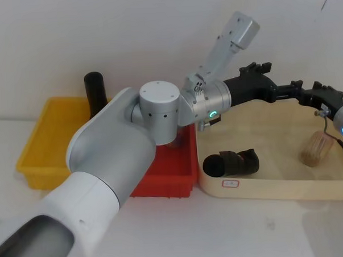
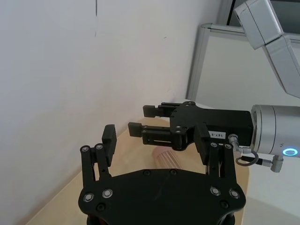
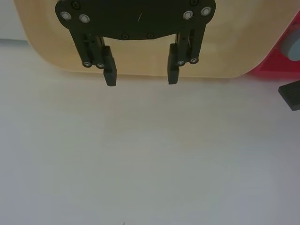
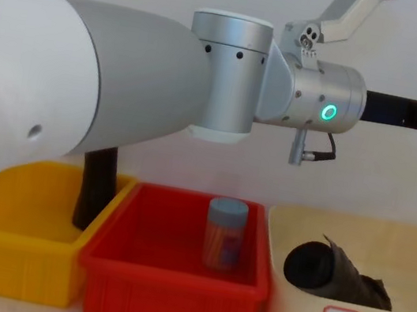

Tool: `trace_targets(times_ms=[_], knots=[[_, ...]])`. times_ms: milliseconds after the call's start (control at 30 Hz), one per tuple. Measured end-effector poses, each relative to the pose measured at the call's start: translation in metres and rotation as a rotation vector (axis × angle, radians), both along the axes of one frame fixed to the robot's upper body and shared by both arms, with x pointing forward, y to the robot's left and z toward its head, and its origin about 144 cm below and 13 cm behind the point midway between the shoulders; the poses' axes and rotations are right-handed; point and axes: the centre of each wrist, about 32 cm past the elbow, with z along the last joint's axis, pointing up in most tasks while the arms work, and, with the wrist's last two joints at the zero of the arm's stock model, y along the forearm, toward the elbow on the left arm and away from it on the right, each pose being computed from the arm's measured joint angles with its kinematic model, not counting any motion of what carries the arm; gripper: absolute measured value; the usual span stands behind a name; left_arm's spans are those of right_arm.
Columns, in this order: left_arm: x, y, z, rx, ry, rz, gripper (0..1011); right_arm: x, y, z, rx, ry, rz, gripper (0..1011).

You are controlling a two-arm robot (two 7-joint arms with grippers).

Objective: Pick up the garbage bag with the one hand and transfer it to the other hand.

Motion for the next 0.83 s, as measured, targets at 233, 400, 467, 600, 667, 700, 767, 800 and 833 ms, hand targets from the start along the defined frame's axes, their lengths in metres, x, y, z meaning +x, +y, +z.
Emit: trace_targets(times_ms=[233,400,467,600,667,700,767,800,833], knots=[[0.0000,0.0000,0.0000,0.000,0.000,0.000,1001,0.0007,-0.0003,0.0006,-0.002,0.002,-0.007,841],[0.0000,0.0000,0.0000,0.000,0.000,0.000,1001,0.0010,-0.0004,0.0008,-0.002,0.002,-0.009,952],[0.0000,0.0000,0.0000,0.000,0.000,0.000,1001,0.0011,-0.0004,0.0008,-0.002,0.002,-0.010,994],[0.0000,0.0000,0.0000,0.000,0.000,0.000,1001,0.0012,-0.0004,0.0008,-0.002,0.003,-0.011,1001],[0.0000,0.0000,0.0000,0.000,0.000,0.000,1001,0.0012,-0.0004,0.0009,-0.003,0.003,-0.012,1002],[0.0000,0.0000,0.0000,0.000,0.000,0.000,1001,0.0013,-0.0004,0.0009,-0.003,0.003,-0.012,1001],[0.0000,0.0000,0.0000,0.000,0.000,0.000,1001,0.0013,-0.0004,0.0008,-0.003,0.003,-0.012,1002],[0.0000,0.0000,0.0000,0.000,0.000,0.000,1001,0.0013,-0.0005,0.0009,-0.003,0.003,-0.013,1002],[0.0000,0.0000,0.0000,0.000,0.000,0.000,1001,0.0014,-0.0004,0.0009,-0.003,0.003,-0.013,1001]])
